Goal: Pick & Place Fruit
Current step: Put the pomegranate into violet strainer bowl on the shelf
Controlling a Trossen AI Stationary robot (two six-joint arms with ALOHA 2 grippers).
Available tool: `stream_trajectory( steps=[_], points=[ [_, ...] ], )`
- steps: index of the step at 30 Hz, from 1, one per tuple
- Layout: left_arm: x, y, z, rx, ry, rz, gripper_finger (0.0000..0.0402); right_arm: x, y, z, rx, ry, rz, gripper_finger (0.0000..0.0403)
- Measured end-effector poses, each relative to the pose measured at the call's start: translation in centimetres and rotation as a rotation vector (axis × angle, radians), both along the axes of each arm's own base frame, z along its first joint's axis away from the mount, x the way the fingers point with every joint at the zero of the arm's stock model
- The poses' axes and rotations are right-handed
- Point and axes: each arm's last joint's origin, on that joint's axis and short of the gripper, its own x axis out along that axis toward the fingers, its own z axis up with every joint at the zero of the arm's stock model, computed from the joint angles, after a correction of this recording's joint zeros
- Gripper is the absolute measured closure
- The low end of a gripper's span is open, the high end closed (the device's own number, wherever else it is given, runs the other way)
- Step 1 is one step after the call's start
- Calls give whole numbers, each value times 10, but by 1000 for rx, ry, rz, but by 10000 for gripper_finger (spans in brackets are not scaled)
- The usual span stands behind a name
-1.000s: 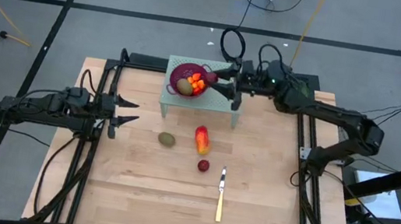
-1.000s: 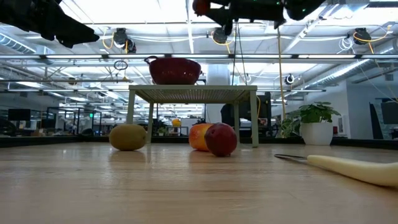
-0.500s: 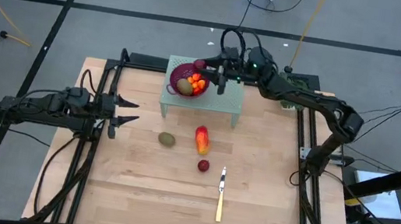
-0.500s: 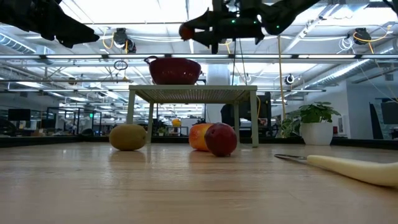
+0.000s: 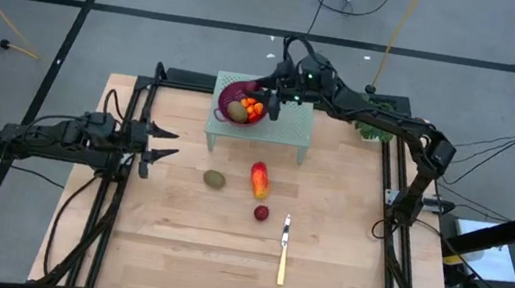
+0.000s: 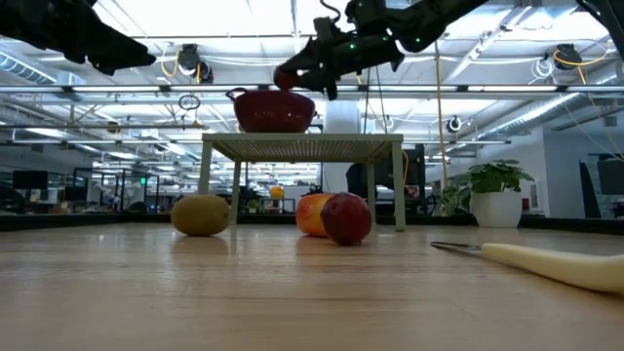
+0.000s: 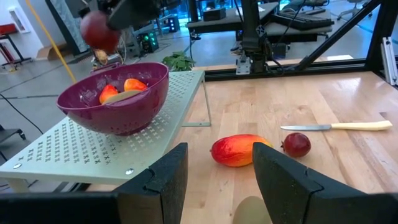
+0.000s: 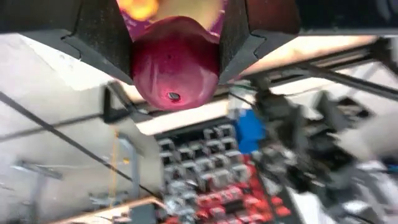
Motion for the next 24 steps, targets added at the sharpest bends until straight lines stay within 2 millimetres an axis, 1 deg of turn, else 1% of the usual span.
stream_trajectory(
  steps=[8, 11, 14, 24],
  points=[
    [0, 0, 0, 4, 1, 0, 220, 4, 0, -13, -20, 65, -11, 202],
    [0, 0, 0, 3, 0, 0, 220, 3, 1, -12, -40, 76, -4, 202],
    [0, 0, 0, 3, 0, 0, 220, 2, 1, -16, -19, 110, -2, 202],
    [0, 0, 0, 4, 1, -1, 220, 3, 5, -18, 2, 121, 29, 202]
  ],
)
